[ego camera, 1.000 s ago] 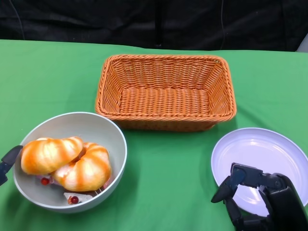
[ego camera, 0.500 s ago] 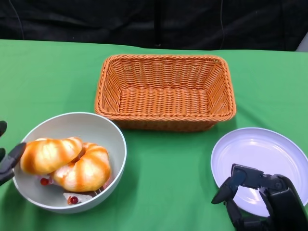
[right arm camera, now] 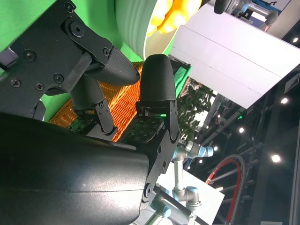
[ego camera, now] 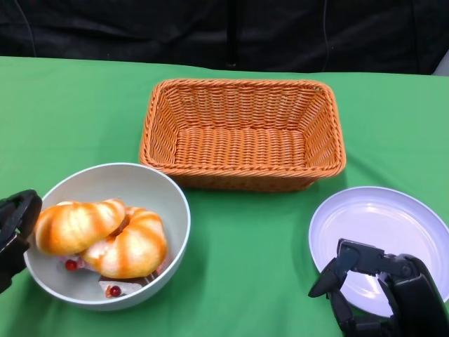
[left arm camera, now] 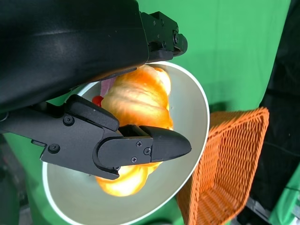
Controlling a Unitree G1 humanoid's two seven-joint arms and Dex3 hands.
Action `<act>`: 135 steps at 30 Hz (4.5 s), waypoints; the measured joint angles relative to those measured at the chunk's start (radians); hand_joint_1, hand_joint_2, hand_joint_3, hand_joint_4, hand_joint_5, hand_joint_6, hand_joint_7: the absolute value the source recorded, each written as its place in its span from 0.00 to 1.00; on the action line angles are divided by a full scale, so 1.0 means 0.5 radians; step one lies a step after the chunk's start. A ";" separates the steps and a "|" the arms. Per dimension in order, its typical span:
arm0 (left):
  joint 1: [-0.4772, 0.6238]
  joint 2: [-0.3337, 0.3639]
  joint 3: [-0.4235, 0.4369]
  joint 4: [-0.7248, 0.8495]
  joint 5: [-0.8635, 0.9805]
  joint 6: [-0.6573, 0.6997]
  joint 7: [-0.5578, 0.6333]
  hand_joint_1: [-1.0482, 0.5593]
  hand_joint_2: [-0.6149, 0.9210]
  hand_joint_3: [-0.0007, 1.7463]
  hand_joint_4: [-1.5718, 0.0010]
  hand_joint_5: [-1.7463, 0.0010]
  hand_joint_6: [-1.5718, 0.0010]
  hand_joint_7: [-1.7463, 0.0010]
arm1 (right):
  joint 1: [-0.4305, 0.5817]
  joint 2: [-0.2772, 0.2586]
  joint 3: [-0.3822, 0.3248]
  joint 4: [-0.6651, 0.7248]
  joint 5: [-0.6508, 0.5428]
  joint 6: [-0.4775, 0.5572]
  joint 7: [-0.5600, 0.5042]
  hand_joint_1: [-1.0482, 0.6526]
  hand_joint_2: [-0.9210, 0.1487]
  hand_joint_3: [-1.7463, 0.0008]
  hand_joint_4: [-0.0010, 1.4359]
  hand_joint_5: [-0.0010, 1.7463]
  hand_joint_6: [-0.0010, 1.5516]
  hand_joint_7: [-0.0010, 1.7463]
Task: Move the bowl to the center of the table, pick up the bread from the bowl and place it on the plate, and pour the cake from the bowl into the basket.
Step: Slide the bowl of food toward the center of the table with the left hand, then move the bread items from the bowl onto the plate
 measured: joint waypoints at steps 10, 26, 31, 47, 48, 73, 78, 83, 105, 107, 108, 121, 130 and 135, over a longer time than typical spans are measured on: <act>0.008 -0.039 -0.073 -0.118 -0.069 0.099 0.002 0.17 1.00 0.33 0.99 0.99 0.96 0.99 | 0.000 0.002 -0.001 -0.006 -0.006 0.003 -0.006 0.48 0.60 0.14 0.56 0.92 0.54 0.67; 0.049 -0.132 -0.231 -0.336 -0.140 0.239 0.004 0.17 1.00 0.34 0.99 1.00 0.97 1.00 | 0.062 -0.001 -0.021 -0.425 -0.266 0.260 -0.058 0.38 0.05 0.79 0.28 0.74 0.25 0.49; 0.048 -0.146 -0.296 -0.376 -0.140 0.254 0.006 0.17 1.00 0.34 0.99 0.99 0.97 1.00 | 0.104 -0.021 0.026 -0.629 -0.320 0.509 0.009 0.33 0.00 0.87 0.18 0.71 0.16 0.46; 0.008 -0.210 -0.493 -0.482 -0.134 0.365 0.043 0.18 1.00 0.34 1.00 0.99 0.97 1.00 | -0.082 -0.056 0.287 -0.950 -0.696 1.236 0.172 0.26 0.00 0.91 0.04 0.64 0.11 0.35; 0.008 -0.215 -0.502 -0.489 -0.134 0.370 0.043 0.18 1.00 0.35 1.00 1.00 0.97 1.00 | -0.100 -0.054 0.312 -0.950 -0.722 1.270 0.177 0.26 0.00 0.91 0.03 0.66 0.11 0.36; 0.080 -0.303 -0.659 -0.639 0.055 0.341 0.237 0.20 1.00 0.36 0.93 0.95 0.89 0.97 | -0.482 -0.030 0.665 -0.543 -1.128 1.516 -0.015 0.32 0.00 1.00 0.03 0.57 0.10 0.36; 0.092 -0.268 -0.710 -0.641 0.248 0.242 0.325 0.21 1.00 0.38 0.90 0.92 0.90 0.98 | -0.585 -0.015 0.736 -0.329 -1.183 1.514 -0.132 0.33 0.00 0.98 0.07 0.57 0.13 0.35; 0.124 -0.252 -0.715 -0.639 0.378 0.075 0.358 0.22 1.00 0.40 0.89 0.89 0.87 0.97 | -0.684 0.013 0.814 -0.101 -1.203 1.490 -0.277 0.36 0.00 0.98 0.19 0.52 0.23 0.29; 0.194 -0.292 -0.701 -0.636 0.511 -0.094 0.358 0.19 1.00 0.39 0.99 0.68 0.85 0.99 | -1.011 0.155 0.903 0.561 -1.294 0.920 -1.503 0.48 0.61 0.09 0.74 1.00 0.53 1.00; 0.194 -0.294 -0.695 -0.634 0.512 -0.094 0.358 0.19 1.00 0.39 1.00 0.66 0.85 0.99 | -1.002 0.131 0.878 0.469 -1.272 0.896 -1.497 0.47 0.63 0.07 0.75 1.00 0.53 1.00; 0.193 -0.294 -0.693 -0.633 0.513 -0.095 0.358 0.19 1.00 0.39 1.00 0.65 0.85 0.99 | -0.994 0.121 0.863 0.418 -1.262 0.889 -1.494 0.47 0.63 0.06 0.75 1.00 0.53 1.00; 0.190 -0.300 -0.664 -0.607 0.508 -0.100 0.357 0.20 1.00 0.39 1.00 0.65 0.84 0.99 | -0.763 -0.035 0.663 -0.111 -1.021 0.829 -1.117 0.47 0.68 0.04 0.72 1.00 0.52 0.98; 0.193 -0.310 -0.666 -0.614 0.498 -0.100 0.355 0.20 1.00 0.39 1.00 0.66 0.84 0.99 | -0.629 -0.153 0.424 -0.354 -0.897 0.826 -0.916 0.50 0.71 0.03 0.71 1.00 0.51 0.98; 0.198 -0.308 -0.671 -0.656 0.500 -0.110 0.344 0.20 1.00 0.39 1.00 0.66 0.85 1.00 | -0.544 -0.264 0.281 -0.383 -0.827 0.790 -0.833 0.52 0.72 0.03 0.70 1.00 0.50 0.98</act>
